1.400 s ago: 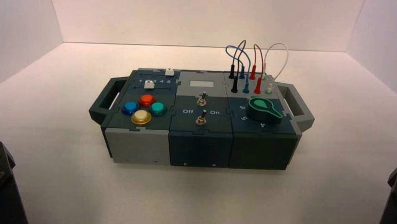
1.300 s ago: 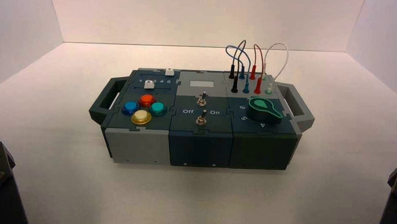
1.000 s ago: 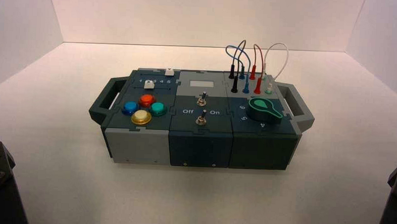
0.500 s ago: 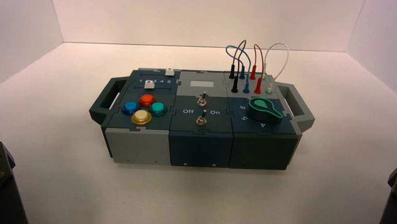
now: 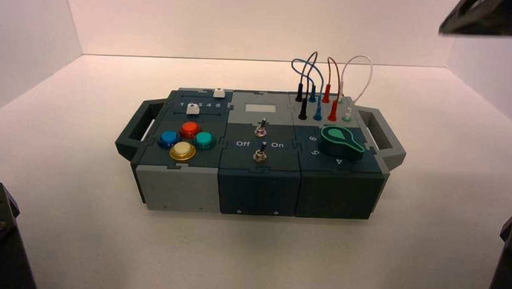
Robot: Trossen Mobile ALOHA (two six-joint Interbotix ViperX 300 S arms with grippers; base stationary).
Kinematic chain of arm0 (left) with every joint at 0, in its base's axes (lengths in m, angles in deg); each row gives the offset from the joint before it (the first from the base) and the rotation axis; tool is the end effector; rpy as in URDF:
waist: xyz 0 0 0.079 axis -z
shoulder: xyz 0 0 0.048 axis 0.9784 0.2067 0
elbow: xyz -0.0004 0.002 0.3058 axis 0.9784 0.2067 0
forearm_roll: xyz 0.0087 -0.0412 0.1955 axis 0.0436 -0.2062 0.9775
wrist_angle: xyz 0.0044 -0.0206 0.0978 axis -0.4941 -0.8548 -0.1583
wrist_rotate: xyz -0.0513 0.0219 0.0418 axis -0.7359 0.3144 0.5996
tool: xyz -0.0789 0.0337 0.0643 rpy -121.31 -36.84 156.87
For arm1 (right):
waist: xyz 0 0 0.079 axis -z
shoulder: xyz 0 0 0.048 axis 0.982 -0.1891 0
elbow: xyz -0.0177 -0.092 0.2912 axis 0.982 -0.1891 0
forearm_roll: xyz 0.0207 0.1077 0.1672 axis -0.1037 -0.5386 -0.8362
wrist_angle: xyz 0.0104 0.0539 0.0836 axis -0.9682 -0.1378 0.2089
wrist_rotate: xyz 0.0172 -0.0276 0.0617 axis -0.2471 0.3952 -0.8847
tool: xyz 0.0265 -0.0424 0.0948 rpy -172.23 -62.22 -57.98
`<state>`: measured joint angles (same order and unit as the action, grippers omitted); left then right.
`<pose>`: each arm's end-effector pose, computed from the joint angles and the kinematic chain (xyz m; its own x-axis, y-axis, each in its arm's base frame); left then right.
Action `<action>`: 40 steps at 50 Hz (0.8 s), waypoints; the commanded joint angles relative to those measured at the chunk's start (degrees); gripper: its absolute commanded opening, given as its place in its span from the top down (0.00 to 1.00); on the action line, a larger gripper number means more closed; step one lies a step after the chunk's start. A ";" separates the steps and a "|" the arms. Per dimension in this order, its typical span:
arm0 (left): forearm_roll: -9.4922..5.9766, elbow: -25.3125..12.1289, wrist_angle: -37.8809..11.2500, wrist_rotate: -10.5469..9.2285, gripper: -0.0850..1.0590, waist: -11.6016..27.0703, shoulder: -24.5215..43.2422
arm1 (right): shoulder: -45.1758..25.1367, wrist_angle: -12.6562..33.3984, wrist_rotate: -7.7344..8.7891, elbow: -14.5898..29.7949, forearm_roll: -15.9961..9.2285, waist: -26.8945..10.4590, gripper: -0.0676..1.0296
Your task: Pull the white wire.
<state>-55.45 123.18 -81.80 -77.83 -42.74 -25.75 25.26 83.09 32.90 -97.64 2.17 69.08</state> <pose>0.2260 -0.1693 0.1860 0.5949 -0.4735 -0.6495 0.4572 0.8640 -0.2110 0.2041 0.0639 0.1552 0.7090 0.2825 -0.6461 -0.0531 0.9350 0.3505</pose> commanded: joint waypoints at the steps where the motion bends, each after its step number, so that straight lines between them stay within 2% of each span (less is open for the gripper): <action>1: -0.53 -0.53 2.37 -1.76 0.95 4.13 3.43 | -3.16 0.97 -0.09 1.23 -1.41 -1.49 0.96; 3: -0.53 -0.79 3.34 -2.64 0.95 6.33 5.62 | -4.66 1.23 -0.09 1.41 -1.58 -2.64 0.96; 8: -0.53 -1.32 5.19 -3.69 0.95 9.05 9.67 | -9.76 2.11 -0.09 2.55 -1.76 -6.77 0.96; 16: -0.53 -2.64 5.89 -4.31 0.95 10.81 13.89 | -18.54 2.81 0.70 5.45 -1.49 -11.78 0.96; 20: -0.53 -3.16 6.24 -4.48 0.95 11.43 15.29 | -22.15 2.72 1.14 6.86 -1.32 -13.45 0.89; 22: -0.53 -3.69 6.33 -4.39 0.95 11.78 15.91 | -23.38 2.55 1.14 7.47 -1.32 -13.71 0.82; 25: -0.53 -4.04 6.59 -4.48 0.95 12.48 16.96 | -25.31 2.55 1.14 8.53 -1.32 -14.06 0.61; 26: -0.53 -4.31 6.59 -4.48 0.95 12.74 17.31 | -25.84 2.46 1.14 8.79 -1.23 -14.06 0.59; 34: -0.62 -5.71 7.38 -4.48 0.95 14.94 20.04 | -27.86 1.23 1.14 10.02 0.26 -13.62 0.58; 40: -0.62 -6.94 7.56 -4.48 0.95 16.26 22.15 | -29.62 -0.26 1.14 10.46 0.44 -13.62 0.58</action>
<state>-55.98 118.61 -75.03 -81.96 -27.53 -4.48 -3.40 84.23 34.05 -88.93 2.35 55.37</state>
